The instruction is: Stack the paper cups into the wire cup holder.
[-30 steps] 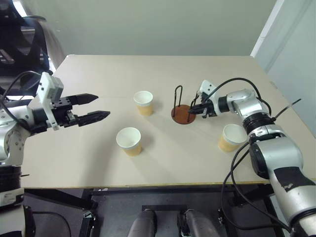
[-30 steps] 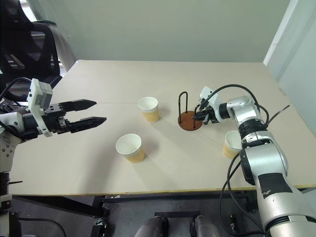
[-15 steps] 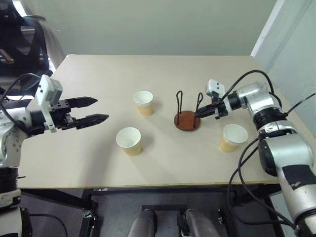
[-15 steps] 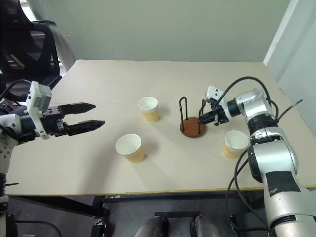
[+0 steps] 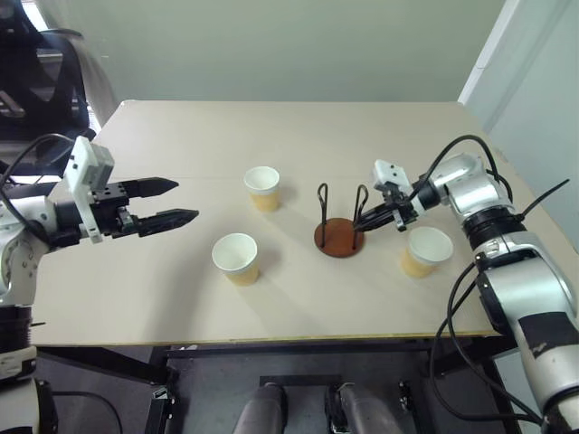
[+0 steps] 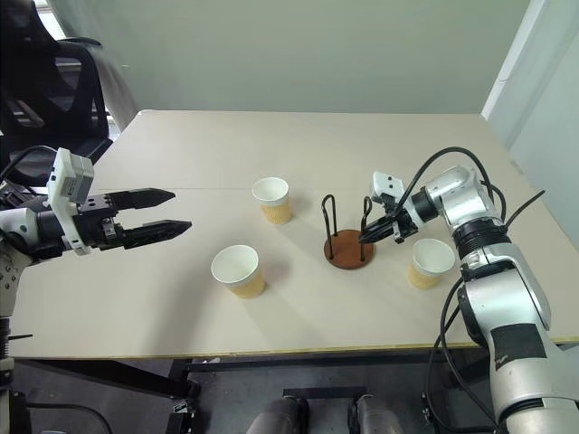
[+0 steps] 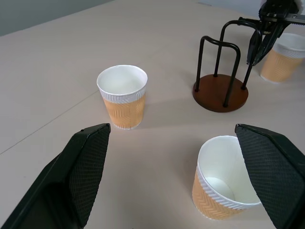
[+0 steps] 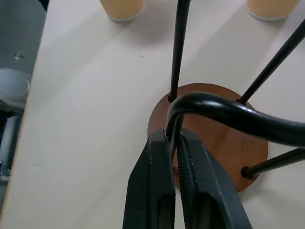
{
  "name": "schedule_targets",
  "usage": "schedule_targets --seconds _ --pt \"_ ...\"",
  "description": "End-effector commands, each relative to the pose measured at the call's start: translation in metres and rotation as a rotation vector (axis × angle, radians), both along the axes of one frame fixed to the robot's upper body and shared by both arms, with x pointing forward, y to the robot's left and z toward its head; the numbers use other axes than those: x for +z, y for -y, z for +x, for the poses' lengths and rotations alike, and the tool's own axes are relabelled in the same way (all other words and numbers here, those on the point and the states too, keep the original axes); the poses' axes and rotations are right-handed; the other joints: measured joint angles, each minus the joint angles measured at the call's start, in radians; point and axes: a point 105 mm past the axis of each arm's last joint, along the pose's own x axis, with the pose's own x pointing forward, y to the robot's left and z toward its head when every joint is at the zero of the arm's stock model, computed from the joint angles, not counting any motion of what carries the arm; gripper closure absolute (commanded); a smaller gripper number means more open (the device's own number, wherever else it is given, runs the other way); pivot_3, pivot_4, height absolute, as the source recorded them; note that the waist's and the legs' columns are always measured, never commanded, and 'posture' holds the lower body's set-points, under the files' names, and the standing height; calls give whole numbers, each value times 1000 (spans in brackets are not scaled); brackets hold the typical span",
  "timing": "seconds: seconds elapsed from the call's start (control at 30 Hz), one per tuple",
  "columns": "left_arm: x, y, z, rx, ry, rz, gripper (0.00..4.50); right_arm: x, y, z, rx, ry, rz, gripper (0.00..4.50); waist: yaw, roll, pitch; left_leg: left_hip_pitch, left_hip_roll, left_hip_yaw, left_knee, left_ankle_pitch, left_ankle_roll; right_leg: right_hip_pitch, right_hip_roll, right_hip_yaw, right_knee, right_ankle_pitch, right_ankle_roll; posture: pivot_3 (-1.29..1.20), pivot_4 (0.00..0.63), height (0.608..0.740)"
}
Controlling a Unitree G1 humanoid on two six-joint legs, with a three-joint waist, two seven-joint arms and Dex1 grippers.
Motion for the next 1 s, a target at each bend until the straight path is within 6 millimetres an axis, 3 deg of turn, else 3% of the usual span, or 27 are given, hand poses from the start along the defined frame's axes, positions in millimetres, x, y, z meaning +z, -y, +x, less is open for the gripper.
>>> schedule_targets --seconds 0.03,1.0 --pt "15 -2 -4 0 44 13 0 9 -6 -5 46 21 20 4475 0 0 0 0 0 0 0 0 0 0 0 0 0 0 0 0 150 740" --pt "16 0 -4 -5 41 15 0 5 -20 -1 78 32 20 4475 -1 0 0 1 0 0 0 1 0 0 0 0 2 -1 -1 0 150 740"
